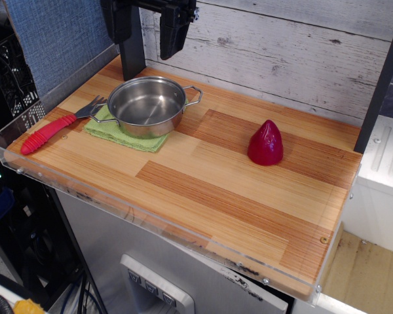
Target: Pick up the bowl and place it in the bottom center of the table.
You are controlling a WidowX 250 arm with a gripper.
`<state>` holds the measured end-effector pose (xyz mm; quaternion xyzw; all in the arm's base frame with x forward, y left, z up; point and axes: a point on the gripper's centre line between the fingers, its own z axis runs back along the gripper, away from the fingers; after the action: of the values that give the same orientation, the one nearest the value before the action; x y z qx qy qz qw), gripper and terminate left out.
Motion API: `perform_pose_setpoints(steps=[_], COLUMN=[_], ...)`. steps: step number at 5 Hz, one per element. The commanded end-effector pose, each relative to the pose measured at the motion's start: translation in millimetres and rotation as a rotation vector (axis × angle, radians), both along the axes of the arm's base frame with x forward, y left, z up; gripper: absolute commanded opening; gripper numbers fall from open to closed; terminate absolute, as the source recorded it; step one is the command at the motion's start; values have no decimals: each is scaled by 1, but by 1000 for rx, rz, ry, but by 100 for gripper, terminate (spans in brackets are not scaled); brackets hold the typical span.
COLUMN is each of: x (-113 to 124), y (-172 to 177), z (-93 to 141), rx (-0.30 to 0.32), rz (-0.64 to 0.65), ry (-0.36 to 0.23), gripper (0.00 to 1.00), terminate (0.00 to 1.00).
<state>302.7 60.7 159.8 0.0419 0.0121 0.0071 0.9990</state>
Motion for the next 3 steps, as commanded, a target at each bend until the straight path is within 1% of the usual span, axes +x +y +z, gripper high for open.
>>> perform_pose_setpoints(steps=[1, 2, 3], x=[0, 5, 10], y=[0, 21, 57], z=[0, 13, -6], rx=[0, -50, -40], rz=[0, 82, 178], ry=[0, -72, -89], gripper=[100, 100, 100], terminate=[0, 0, 0])
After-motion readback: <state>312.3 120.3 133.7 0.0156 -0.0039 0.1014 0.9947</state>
